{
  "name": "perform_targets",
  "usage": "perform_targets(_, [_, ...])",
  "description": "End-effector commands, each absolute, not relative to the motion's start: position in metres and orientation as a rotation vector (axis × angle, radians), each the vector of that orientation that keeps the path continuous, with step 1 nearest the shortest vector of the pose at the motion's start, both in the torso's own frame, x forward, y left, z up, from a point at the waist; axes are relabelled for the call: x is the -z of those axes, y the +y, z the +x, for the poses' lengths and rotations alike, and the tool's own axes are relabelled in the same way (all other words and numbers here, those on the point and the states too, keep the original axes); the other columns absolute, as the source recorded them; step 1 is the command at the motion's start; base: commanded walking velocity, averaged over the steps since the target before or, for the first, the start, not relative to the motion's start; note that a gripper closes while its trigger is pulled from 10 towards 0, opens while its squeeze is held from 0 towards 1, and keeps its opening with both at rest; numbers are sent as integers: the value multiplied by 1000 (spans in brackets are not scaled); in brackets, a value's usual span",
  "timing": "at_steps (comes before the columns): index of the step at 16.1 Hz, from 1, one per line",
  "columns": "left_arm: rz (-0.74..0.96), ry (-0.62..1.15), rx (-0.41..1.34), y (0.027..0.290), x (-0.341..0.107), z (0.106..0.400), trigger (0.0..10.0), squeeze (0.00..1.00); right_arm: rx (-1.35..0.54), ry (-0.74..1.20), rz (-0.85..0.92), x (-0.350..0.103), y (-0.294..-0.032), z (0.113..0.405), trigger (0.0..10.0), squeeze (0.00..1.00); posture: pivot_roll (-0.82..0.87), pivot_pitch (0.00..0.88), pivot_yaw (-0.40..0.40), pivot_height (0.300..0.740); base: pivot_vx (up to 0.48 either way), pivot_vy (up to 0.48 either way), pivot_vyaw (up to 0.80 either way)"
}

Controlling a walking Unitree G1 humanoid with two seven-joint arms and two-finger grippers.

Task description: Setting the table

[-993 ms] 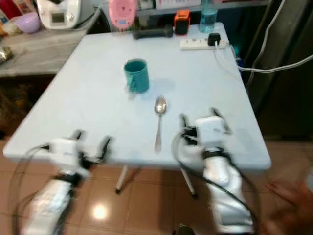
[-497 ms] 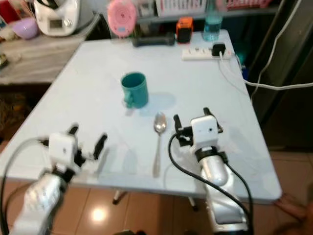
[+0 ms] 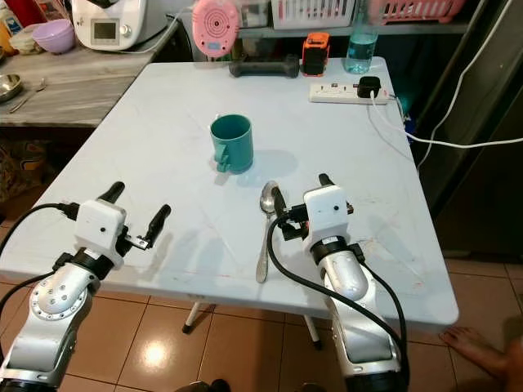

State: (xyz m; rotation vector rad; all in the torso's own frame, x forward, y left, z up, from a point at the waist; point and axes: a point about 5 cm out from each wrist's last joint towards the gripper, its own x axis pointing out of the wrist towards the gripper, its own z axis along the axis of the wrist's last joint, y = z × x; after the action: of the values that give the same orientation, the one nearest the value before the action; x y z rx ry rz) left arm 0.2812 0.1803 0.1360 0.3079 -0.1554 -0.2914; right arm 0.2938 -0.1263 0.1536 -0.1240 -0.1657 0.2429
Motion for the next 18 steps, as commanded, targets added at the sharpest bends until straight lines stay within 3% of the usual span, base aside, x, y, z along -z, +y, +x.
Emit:
perform_targets(1, [306, -138, 343, 175, -131, 280, 10000, 0, -277, -140, -49, -155, -115, 294, 10000, 0, -105, 174, 128, 740, 0, 0, 0])
perform_targets(7, [299, -99, 556, 159, -113, 277, 10000, 0, -265, -3, 127, -152, -101, 292, 10000, 0, -163, 183, 174, 740, 0, 0, 0])
perform_targets(12, [263, -105, 597, 148, -111, 279, 10000, 0, -336, 151, 139, -149, -89, 282, 10000, 0, -188, 193, 175, 740, 0, 0, 0])
perform_targets(14, [250, -103, 613, 145, -110, 277, 10000, 0, -309, 249, 1, -144, -91, 282, 10000, 0, -190, 194, 175, 740, 0, 0, 0])
perform_targets(18, [223, -93, 642, 138, -107, 276, 10000, 0, -340, 305, 84, -144, -76, 289, 10000, 0, -200, 197, 180, 740, 0, 0, 0])
